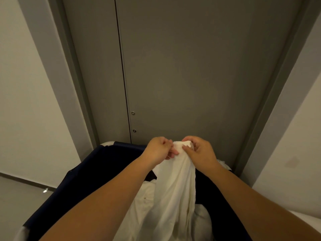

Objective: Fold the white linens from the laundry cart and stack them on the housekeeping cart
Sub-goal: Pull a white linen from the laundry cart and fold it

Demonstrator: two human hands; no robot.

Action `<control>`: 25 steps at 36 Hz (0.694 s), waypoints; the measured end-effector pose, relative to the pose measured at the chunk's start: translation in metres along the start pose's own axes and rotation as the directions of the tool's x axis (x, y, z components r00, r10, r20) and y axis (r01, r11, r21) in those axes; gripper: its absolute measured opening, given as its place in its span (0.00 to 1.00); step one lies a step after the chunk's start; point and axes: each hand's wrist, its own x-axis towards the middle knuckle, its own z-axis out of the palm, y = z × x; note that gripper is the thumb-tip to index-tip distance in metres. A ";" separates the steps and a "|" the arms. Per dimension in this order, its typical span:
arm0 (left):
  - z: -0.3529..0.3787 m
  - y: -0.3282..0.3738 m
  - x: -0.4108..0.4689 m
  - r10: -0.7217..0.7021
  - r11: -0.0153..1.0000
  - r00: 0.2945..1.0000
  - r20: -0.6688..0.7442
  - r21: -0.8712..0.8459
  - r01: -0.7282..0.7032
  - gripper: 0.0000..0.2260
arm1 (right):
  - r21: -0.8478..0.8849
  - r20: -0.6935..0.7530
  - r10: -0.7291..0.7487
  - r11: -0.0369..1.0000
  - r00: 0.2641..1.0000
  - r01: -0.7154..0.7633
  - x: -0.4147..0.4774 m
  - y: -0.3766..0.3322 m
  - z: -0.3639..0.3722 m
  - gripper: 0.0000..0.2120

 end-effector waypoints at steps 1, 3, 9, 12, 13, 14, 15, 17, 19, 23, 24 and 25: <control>-0.006 -0.002 0.000 0.072 0.989 0.996 -0.046 0.132 -0.065 0.07 | -0.011 0.007 -0.009 1.000 1.000 0.009 0.003 -0.001 -0.003 0.10; -0.020 -0.013 0.003 0.175 0.932 0.981 -0.084 0.334 -0.138 0.04 | -0.014 0.009 -0.023 1.000 1.000 0.023 0.012 -0.004 -0.010 0.14; -0.059 -0.059 0.015 0.148 0.893 0.985 0.085 0.416 -0.170 0.17 | -0.043 0.037 -0.079 0.996 0.996 0.080 0.045 -0.027 -0.044 0.12; -0.065 -0.073 0.021 0.121 0.880 0.986 0.116 0.446 -0.160 0.22 | -0.070 0.017 -0.109 0.991 0.994 0.110 0.062 -0.043 -0.057 0.13; -0.064 -0.076 0.021 0.123 0.873 0.984 0.130 0.457 -0.169 0.23 | -0.082 0.008 -0.123 0.989 0.992 0.123 0.066 -0.048 -0.060 0.13; -0.063 -0.080 0.021 0.142 0.861 0.979 0.147 0.470 -0.195 0.23 | -0.091 -0.003 -0.138 0.986 0.990 0.137 0.070 -0.053 -0.063 0.13; -0.061 -0.083 0.021 0.178 0.850 0.971 0.161 0.473 -0.234 0.22 | -0.096 -0.016 -0.152 0.984 0.988 0.150 0.074 -0.058 -0.065 0.12; -0.056 -0.091 0.023 0.239 0.846 0.956 0.169 0.446 -0.290 0.19 | -0.106 -0.031 -0.181 0.979 0.983 0.176 0.080 -0.068 -0.068 0.09; -0.053 -0.094 0.024 0.223 0.844 0.959 0.174 0.457 -0.279 0.18 | -0.112 -0.044 -0.205 0.974 0.978 0.199 0.084 -0.075 -0.072 0.08; -0.055 -0.097 0.034 0.125 0.818 0.986 0.107 0.552 -0.163 0.14 | -0.099 -0.072 -0.225 0.971 0.972 0.217 0.087 -0.083 -0.082 0.12; -0.057 -0.094 0.035 0.092 0.838 0.992 0.089 0.531 -0.125 0.11 | -0.097 -0.084 -0.228 0.971 0.970 0.220 0.088 -0.084 -0.084 0.13; -0.059 -0.090 0.036 0.050 0.866 0.995 0.089 0.493 -0.088 0.08 | -0.103 -0.096 -0.230 0.970 0.968 0.220 0.089 -0.084 -0.087 0.12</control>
